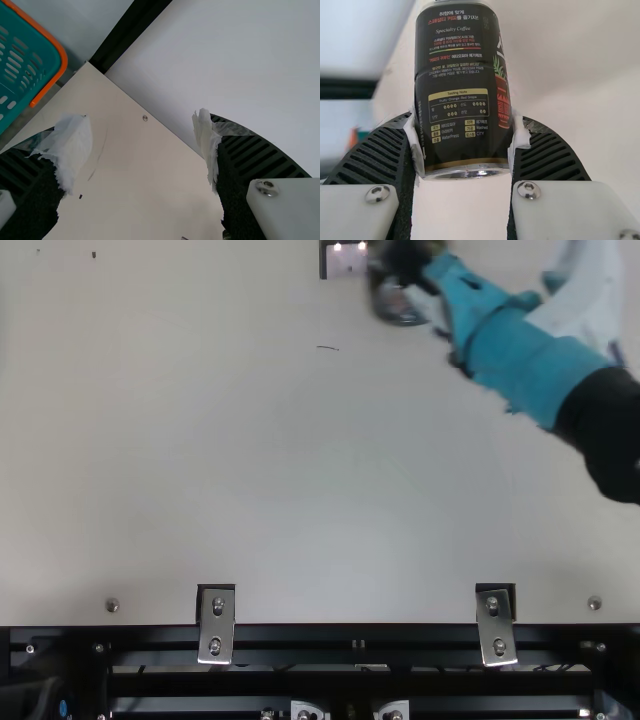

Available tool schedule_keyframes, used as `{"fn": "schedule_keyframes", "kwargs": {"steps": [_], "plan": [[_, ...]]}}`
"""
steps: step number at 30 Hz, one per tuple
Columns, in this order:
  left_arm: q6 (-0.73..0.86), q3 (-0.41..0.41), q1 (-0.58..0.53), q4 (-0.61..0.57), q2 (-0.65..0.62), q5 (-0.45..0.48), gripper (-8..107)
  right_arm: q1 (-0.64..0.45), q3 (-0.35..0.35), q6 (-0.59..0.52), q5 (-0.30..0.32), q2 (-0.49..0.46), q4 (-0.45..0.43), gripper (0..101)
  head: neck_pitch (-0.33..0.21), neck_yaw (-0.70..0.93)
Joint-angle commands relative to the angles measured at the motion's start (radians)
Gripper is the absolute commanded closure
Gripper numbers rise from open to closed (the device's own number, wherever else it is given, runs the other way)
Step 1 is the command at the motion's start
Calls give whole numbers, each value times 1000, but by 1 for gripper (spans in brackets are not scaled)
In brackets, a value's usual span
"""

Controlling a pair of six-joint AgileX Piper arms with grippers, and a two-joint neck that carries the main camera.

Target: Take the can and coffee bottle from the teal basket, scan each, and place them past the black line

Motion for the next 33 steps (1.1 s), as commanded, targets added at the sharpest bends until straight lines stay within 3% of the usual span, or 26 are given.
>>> {"fn": "schedule_keyframes", "kwargs": {"steps": [1, 5, 9, 15, 21, 27, 33], "plan": [[0, 0, 0, 0, 0, 0, 9, 0, 0, 0, 0, 0, 0, 101, -27, -2], [0, 0, 0, 0, 0, 0, 9, -67, 19, 0, -15, -5, -198, 101, -27, -2], [0, 0, 0, 0, 0, 0, 9, -67, 19, 0, -9, -5, -300, 101, -27, -2], [0, 0, 0, 0, 0, 0, 9, -84, 20, -61, -3, -5, -277, 101, -27, -2], [0, 0, 0, 0, 0, 0, 9, -129, 0, -115, 17, -8, -340, 101, -27, -2], [0, 0, 0, 0, 0, 0, 9, -147, -67, -72, 79, -20, -511, 101, -27, -2], [0, 0, 0, 0, 0, 0, 9, -86, -179, 99, 194, -25, -746, 101, -27, -2]]}}
